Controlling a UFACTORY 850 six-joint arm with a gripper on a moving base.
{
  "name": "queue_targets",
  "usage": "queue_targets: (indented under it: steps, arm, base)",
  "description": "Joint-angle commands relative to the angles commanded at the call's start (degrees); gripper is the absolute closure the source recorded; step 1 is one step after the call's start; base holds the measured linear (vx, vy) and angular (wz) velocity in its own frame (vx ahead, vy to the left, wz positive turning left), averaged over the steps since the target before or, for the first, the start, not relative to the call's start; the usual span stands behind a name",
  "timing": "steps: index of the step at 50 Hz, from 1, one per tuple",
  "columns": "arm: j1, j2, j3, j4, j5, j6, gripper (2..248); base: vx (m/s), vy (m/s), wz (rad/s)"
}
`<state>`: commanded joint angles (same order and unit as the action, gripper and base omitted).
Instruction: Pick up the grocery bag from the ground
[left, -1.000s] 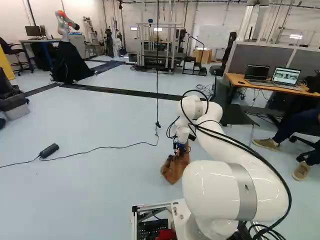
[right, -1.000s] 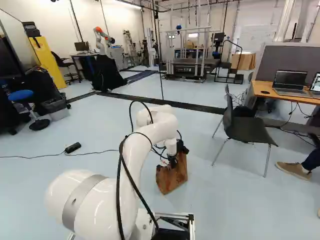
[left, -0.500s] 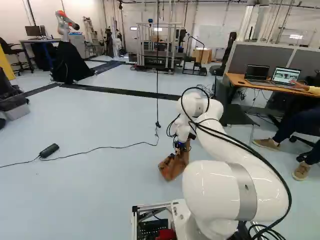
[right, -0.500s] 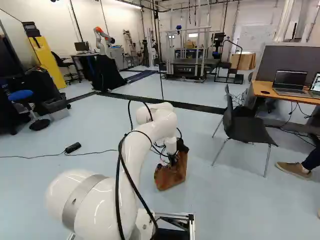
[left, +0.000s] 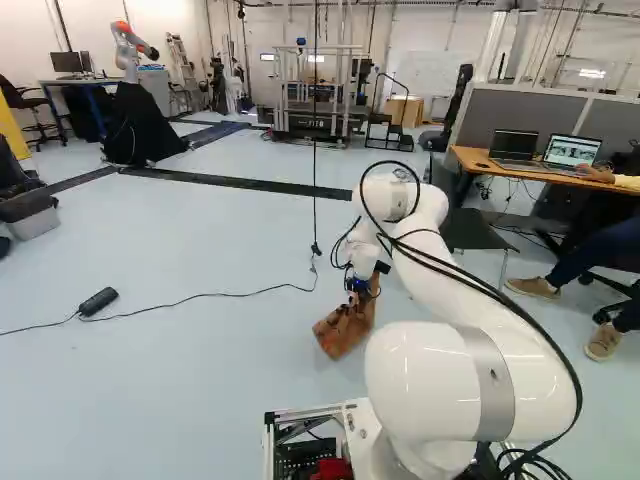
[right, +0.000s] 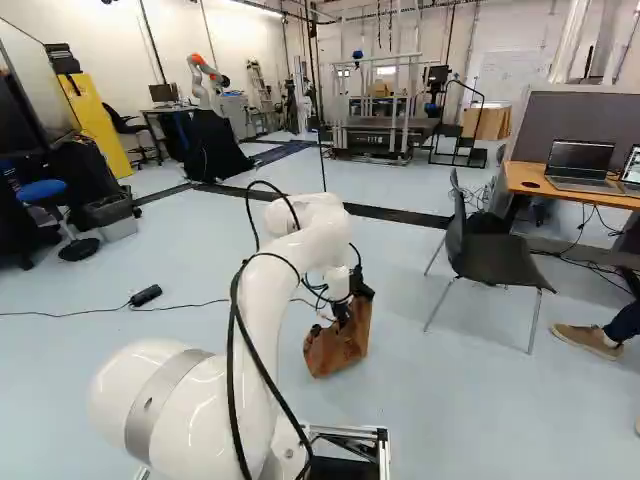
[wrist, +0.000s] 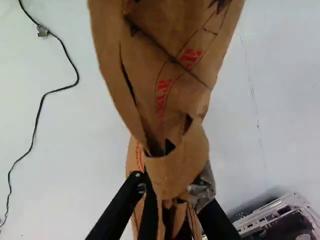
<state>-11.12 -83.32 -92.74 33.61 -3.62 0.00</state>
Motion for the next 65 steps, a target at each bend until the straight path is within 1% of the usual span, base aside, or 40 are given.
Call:
queue_targets:
  steps: [26, 65]
  arm:
    - [1.6, 6.5, 7.5, 0.0, 0.0, 0.0, 229]
    - [2.9, 16.7, 19.4, 0.0, 0.0, 0.0, 229]
  base:
    - [0.000, 0.000, 0.000]
    - [0.000, 0.000, 0.000]
